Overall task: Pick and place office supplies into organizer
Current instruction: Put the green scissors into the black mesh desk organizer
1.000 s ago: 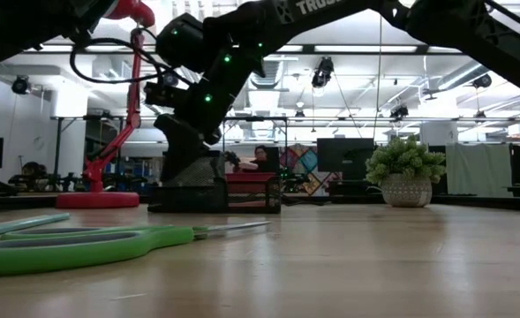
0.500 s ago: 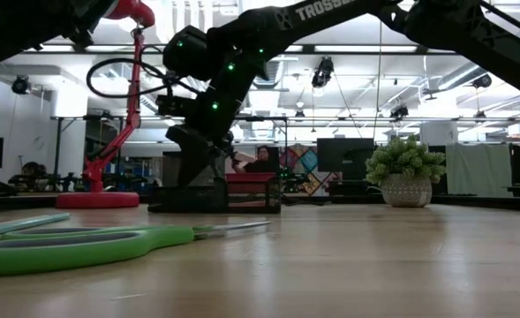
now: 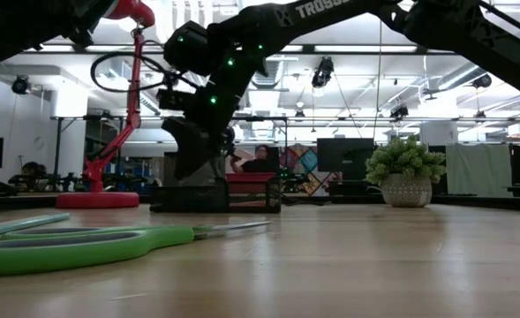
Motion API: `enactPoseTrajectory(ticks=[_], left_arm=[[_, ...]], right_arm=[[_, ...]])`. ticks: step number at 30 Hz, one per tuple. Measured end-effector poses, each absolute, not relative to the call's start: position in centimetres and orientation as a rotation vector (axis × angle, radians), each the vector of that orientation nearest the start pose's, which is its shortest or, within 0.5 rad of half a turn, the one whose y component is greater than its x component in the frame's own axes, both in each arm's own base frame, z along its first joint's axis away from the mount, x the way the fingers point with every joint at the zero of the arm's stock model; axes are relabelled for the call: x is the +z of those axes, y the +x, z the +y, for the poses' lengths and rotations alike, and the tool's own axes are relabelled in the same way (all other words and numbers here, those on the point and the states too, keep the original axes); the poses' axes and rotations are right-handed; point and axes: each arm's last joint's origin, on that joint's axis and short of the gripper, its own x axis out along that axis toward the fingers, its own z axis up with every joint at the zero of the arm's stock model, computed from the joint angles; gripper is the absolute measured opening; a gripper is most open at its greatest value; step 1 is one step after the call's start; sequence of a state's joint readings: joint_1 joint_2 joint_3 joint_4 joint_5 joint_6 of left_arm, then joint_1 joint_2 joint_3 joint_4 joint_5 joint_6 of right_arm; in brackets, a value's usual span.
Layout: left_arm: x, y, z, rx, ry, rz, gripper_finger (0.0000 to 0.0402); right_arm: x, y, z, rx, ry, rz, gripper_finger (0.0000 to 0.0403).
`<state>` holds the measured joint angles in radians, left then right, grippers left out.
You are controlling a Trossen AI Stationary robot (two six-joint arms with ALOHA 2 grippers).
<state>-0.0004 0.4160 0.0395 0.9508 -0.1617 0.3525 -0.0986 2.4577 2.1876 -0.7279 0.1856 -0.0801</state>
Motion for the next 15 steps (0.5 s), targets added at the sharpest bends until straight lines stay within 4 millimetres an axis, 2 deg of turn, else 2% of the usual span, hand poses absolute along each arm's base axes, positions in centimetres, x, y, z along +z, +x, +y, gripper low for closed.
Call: enactPoseTrajectory(ticks=[4,7,15], left_arm=[[22.8,10.9,0.5,0.256,0.296,-0.539,0.0155],[22.8,10.9,0.5,0.256,0.296,-0.538,0.0155],[22.8,10.9,0.5,0.255,0.295,-0.539,0.0155]], right_arm=[[19.1,52.8,-5.3,-0.234,-0.082,0.987,0.0156],[20.1,52.9,-4.3,-0.216,-0.091,0.975,0.0156],[22.3,52.9,1.2,-0.114,-0.152,0.964,0.014]])
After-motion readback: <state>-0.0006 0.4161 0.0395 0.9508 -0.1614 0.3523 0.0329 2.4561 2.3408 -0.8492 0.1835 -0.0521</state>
